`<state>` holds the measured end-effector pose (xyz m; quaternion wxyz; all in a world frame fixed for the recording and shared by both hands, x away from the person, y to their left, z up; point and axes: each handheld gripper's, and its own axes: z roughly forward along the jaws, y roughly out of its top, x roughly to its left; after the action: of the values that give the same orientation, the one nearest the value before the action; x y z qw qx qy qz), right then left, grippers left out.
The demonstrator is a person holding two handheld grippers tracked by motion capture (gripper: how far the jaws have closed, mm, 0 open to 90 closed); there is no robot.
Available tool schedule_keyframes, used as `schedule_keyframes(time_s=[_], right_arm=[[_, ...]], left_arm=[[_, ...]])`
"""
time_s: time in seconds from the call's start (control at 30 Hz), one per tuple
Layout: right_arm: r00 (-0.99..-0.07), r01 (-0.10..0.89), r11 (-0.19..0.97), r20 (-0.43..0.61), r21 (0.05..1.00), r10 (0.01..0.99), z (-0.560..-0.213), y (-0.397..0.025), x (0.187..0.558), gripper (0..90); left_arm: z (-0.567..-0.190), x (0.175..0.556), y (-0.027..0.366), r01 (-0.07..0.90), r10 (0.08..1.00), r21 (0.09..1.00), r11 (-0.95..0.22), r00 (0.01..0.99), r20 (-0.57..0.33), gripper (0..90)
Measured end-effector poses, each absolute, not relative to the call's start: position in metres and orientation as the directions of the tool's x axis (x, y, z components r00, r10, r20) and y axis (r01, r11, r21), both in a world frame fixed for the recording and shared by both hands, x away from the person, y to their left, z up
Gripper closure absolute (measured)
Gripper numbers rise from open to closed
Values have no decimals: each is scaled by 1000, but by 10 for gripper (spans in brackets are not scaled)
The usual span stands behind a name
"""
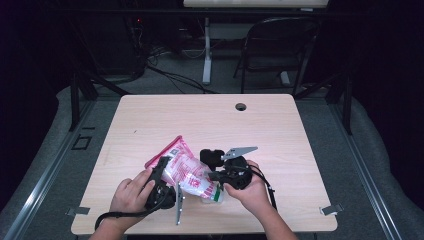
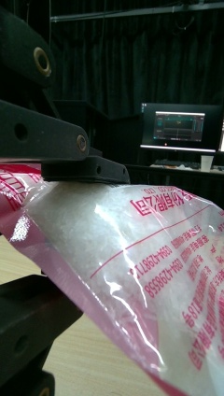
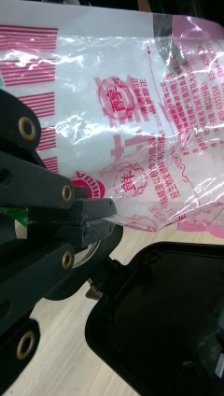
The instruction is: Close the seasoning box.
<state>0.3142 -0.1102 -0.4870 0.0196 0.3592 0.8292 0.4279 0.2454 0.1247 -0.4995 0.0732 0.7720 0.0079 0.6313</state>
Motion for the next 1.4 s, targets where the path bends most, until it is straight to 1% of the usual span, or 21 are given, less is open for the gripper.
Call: schedule_keyframes(time_s=[1.4], right_arm=[[-738,584,377,277,719,615,-491,-107,314,900]], left_arm=[[-493,241,120,-102,85,105,-989,182,980,644]])
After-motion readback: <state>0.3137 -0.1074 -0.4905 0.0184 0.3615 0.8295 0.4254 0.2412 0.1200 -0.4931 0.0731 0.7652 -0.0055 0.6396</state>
